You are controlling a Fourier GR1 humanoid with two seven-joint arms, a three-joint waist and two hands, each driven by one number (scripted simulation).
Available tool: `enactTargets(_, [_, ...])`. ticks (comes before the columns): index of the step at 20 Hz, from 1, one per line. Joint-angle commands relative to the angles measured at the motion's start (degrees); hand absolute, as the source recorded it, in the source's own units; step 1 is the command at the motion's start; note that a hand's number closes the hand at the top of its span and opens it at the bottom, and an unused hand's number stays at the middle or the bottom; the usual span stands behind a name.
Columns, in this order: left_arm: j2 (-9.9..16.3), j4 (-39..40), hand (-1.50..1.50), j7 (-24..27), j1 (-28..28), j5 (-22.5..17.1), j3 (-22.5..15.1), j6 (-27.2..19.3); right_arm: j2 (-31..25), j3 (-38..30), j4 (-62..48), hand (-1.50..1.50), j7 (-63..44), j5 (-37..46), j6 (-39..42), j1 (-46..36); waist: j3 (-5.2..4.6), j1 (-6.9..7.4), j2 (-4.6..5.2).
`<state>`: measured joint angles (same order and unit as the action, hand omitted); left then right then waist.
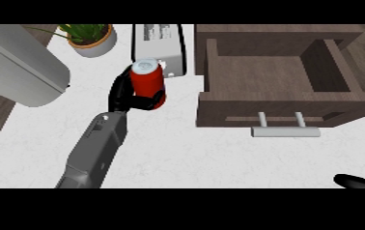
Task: Pick up the can, place it into the drawer and close the drawer
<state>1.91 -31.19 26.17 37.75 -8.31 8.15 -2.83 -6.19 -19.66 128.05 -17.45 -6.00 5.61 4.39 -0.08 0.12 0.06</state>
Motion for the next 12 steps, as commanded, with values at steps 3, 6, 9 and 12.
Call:
enactTargets(3, [-1.64, -8.46, 1.5, -9.46, 7.99, 0.88, -3.14, -2.28, 1.21, 1.04, -1.81, -1.5, 2.38, 0.96, 0.17, 0.19, 0.18, 0.1, -0.48])
enactTargets(6, [-1.83, -10.24, 1.5, -12.33, 10.86, -1.22, -5.59, -3.91, 0.31, 1.14, -0.18, -1.5, 0.34, 0.97, -0.04, -0.57, 0.16, -0.89, -0.68])
enactTargets(9, [-1.31, -11.44, 1.5, -15.08, 12.53, -0.16, -4.88, -3.9, -0.11, 0.3, -0.45, -1.5, -0.41, 0.1, -0.25, -1.13, 0.17, -1.0, -0.58])
enactTargets(12, [-1.73, -14.25, 1.5, -18.17, 13.89, -0.56, -5.13, -5.47, -0.78, 0.68, 0.73, -1.5, -2.06, 0.75, -0.32, -1.3, 0.18, -1.06, -1.07])
